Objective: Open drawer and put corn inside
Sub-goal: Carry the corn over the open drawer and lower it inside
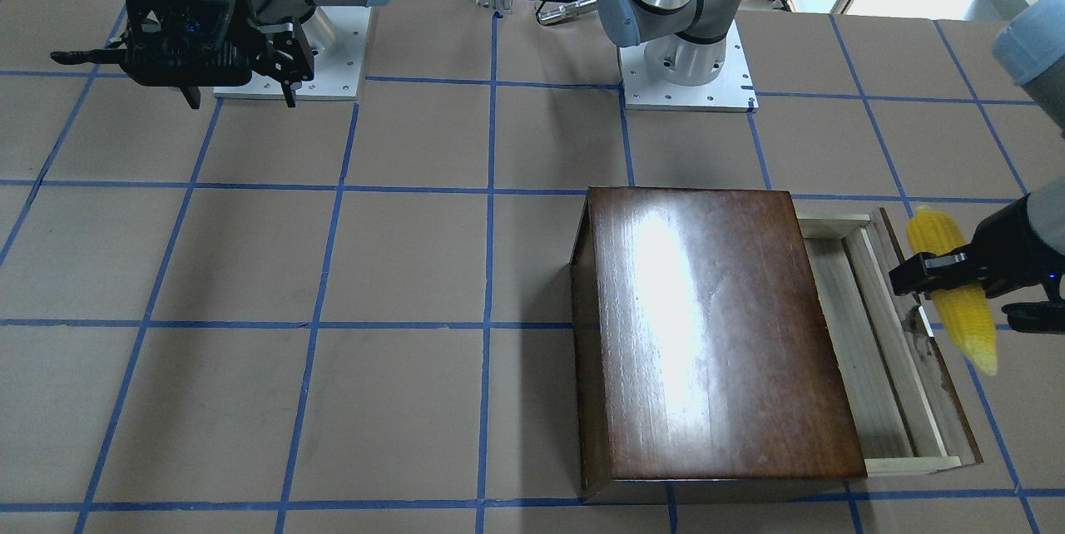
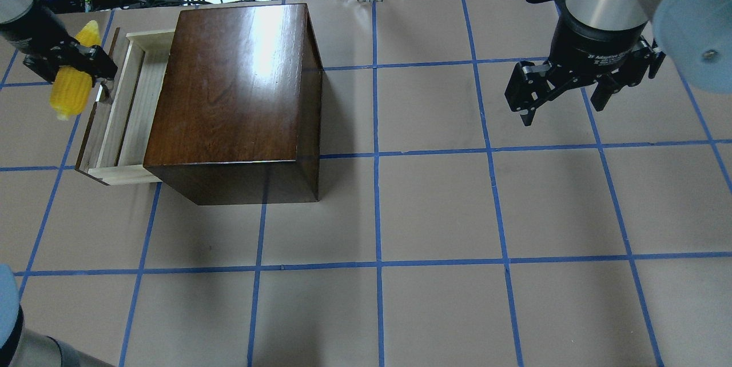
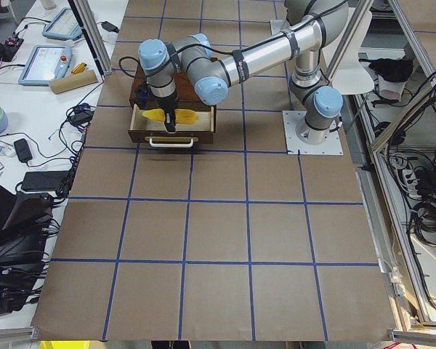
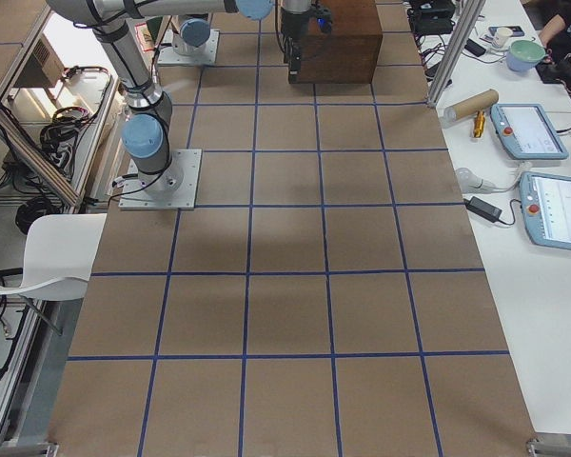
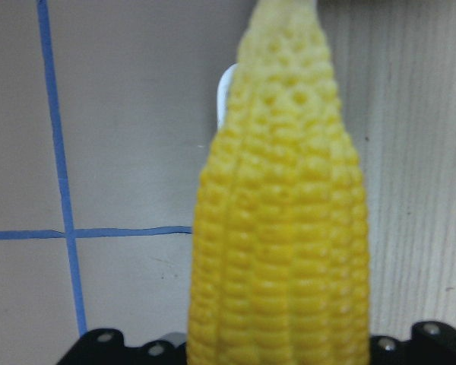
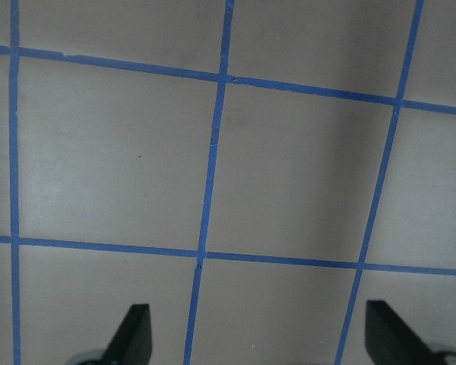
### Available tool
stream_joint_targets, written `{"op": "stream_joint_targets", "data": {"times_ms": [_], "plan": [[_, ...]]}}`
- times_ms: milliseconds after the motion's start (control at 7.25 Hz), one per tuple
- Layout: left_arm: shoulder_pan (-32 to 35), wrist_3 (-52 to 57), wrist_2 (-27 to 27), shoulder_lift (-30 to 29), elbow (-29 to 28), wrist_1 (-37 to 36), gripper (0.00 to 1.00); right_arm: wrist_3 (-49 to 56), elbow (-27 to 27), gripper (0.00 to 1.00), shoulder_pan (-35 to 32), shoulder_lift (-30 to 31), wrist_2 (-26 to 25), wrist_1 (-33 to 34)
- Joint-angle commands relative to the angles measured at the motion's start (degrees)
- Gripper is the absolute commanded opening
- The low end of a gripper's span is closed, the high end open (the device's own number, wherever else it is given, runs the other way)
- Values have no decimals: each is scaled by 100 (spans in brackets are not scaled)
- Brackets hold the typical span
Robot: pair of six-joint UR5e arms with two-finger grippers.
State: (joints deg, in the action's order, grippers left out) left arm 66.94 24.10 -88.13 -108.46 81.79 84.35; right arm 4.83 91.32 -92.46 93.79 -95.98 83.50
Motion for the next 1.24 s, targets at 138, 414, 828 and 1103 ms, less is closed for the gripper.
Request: {"op": "stream_joint_targets", "data": {"times_ms": [138,414,828,1103], "plan": [[284,-442,261,-8,205,-76,0,1,0,100,0,-1,0,0],[276,-407,191,-17,206,-86,10,1,0,100,0,7,0,0],[276,-389,191,-17,206,-94,100,1,0,100,0,-2,-9,0],[267,-398,182,-17,179,-94,100,-8,0,100,0,-1,-9,0]]}}
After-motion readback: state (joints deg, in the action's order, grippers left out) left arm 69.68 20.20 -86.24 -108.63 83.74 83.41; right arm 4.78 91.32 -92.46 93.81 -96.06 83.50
